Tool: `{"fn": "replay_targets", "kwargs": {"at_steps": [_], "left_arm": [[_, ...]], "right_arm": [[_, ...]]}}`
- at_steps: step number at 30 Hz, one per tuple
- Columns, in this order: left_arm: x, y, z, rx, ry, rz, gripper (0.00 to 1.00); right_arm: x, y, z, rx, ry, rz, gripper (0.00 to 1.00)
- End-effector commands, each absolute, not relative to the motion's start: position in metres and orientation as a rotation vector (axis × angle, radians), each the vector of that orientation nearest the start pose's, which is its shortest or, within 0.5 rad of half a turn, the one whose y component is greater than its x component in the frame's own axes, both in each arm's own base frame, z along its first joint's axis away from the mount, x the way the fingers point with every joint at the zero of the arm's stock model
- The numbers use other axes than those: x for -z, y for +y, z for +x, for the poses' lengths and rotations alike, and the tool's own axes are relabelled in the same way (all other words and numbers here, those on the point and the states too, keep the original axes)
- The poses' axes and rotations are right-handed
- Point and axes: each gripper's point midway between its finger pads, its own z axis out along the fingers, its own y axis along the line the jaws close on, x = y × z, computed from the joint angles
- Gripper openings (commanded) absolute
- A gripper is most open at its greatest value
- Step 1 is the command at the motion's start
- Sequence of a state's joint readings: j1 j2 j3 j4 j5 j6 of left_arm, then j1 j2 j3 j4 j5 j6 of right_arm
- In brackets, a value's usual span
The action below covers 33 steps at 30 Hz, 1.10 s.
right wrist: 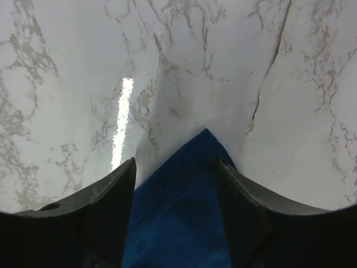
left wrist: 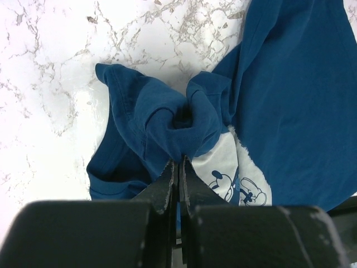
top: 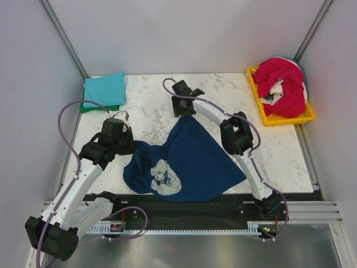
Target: Fold and stack the t-shirts
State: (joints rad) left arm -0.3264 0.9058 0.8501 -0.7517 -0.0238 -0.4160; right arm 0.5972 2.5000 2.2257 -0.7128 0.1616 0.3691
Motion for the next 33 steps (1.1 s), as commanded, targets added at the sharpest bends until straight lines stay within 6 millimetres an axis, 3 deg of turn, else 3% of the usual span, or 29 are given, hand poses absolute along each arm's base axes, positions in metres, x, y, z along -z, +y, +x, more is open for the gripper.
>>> {"fn": "replay_targets", "kwargs": {"at_steps": [1,6,7,10,11,12,14,15,17,18,19,20,21,22,23,24,26,27,29,30,32,33], "left_arm": [[-0.169,-0.093,0.240,0.331,2.348,-0.070,0.02],[-0.170,-0.093,0.239,0.332,2.340,-0.069,0.02],[-0.170,-0.092,0.239,0.328,2.341,-0.070,0.02],[-0.176,-0.091,0.240,0.327,2.319,-0.074,0.02],[-0.179,-0.090,0.240,0.323,2.312,-0.068,0.02],[-0.189,-0.090,0.242,0.325,2.284,-0.070,0.02],[-0.203,-0.087,0.241,0.329,2.247,-0.082,0.02],[-0.223,-0.089,0.243,0.352,2.197,-0.078,0.02],[-0.255,-0.089,0.239,0.389,2.104,-0.073,0.02],[-0.269,-0.089,0.238,0.398,2.066,-0.066,0.02],[-0.297,-0.089,0.236,0.416,1.996,-0.056,0.02],[-0.311,-0.088,0.235,0.415,1.960,-0.040,0.02],[-0.326,-0.086,0.234,0.411,1.928,-0.039,0.02],[-0.354,-0.084,0.230,0.422,1.863,-0.034,0.02],[-0.366,-0.082,0.228,0.420,1.843,-0.031,0.02],[-0.395,-0.078,0.222,0.423,1.777,-0.037,0.02],[-0.419,-0.075,0.213,0.434,1.726,-0.045,0.02],[-0.443,-0.071,0.204,0.444,1.664,-0.051,0.02],[-0.465,-0.068,0.192,0.465,1.606,-0.054,0.02],[-0.484,-0.065,0.179,0.485,1.546,-0.051,0.02],[-0.502,-0.062,0.165,0.506,1.485,-0.042,0.02],[-0.518,-0.061,0.151,0.526,1.418,-0.024,0.02]], "right_arm": [[-0.026,0.297,0.497,-0.036,2.543,-0.193,0.64],[-0.001,0.295,0.492,-0.009,2.590,-0.199,0.38],[0.004,0.293,0.491,0.000,2.598,-0.199,0.23],[-0.002,0.288,0.489,0.020,2.595,-0.197,0.00],[-0.009,0.285,0.490,0.034,2.581,-0.189,0.00],[-0.034,0.284,0.493,0.022,2.541,-0.173,0.00],[-0.060,0.274,0.490,0.048,2.503,-0.152,0.00],[-0.103,0.271,0.491,0.013,2.436,-0.123,0.00],[-0.139,0.260,0.482,0.005,2.381,-0.094,0.00],[-0.194,0.251,0.475,-0.041,2.289,-0.055,0.00],[-0.208,0.245,0.466,-0.052,2.263,-0.034,0.00],[-0.231,0.240,0.458,-0.080,2.225,-0.015,0.00],[-0.286,0.228,0.441,-0.147,2.124,0.030,0.00],[-0.300,0.221,0.429,-0.175,2.096,0.051,0.00],[-0.322,0.214,0.418,-0.207,2.052,0.070,0.00],[-0.371,0.198,0.391,-0.275,1.947,0.099,0.00],[-0.397,0.182,0.363,-0.341,1.870,0.121,0.00],[-0.438,0.161,0.331,-0.406,1.759,0.145,0.00],[-0.455,0.145,0.301,-0.466,1.675,0.144,0.00],[-0.481,0.124,0.268,-0.515,1.576,0.155,0.00],[-0.487,0.108,0.242,-0.543,1.514,0.154,0.00],[-0.503,0.089,0.214,-0.572,1.433,0.163,0.00]]}}
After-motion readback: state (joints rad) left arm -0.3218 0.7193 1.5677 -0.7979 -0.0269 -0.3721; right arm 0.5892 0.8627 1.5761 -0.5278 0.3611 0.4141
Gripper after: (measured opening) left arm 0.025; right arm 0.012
